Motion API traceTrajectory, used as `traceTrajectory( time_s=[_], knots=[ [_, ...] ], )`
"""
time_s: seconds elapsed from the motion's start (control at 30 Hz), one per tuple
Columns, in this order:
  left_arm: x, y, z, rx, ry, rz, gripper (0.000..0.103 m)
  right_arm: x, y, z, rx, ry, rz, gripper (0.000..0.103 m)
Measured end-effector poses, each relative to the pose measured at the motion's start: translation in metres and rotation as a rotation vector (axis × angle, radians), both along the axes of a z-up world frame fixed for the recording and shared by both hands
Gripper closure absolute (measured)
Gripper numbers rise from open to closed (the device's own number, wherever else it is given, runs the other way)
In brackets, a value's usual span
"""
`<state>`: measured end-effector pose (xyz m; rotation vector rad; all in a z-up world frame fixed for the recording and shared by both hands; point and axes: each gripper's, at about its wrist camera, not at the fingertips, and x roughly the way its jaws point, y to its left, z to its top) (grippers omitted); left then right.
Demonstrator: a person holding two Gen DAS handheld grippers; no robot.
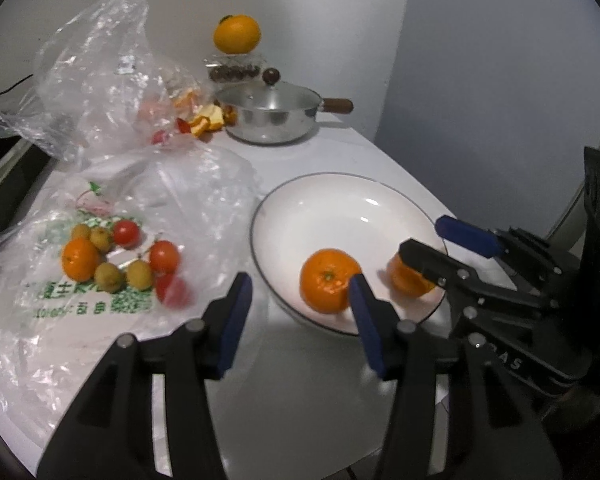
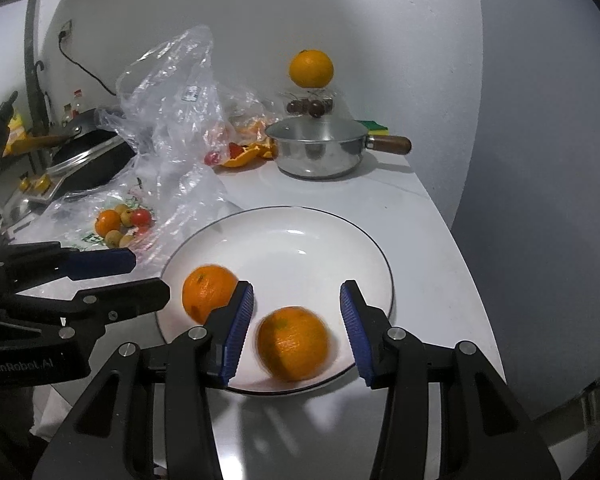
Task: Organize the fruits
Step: 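Lower the orange onto the plate and open the right gripper, then move the right gripper back to the bag and grasp a red tomato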
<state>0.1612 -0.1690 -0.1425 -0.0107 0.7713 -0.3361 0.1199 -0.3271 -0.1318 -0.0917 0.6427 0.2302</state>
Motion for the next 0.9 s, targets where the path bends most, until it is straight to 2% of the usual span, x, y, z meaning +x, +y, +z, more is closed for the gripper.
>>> traceTrajectory(
  time_s=[0.13, 0.2, 0.9],
  knots=[
    [-0.007, 0.012, 0.004, -0.009, -0.019, 0.017, 0.048, -0.004, 0.012, 0.004, -0.011, -0.008, 0.012, 0.055],
    [-0.011, 0.021, 0.006, -0.021, -0.029, 0.034, 0.04, -0.006, 0.018, 0.006, -0.015, -0.011, 0.02, 0.055],
    [-0.037, 0.131, 0.005, -0.058, -0.068, 0.218, 0.04, -0.013, 0.109, 0.021, -0.066, -0.034, 0.135, 0.055]
  ],
)
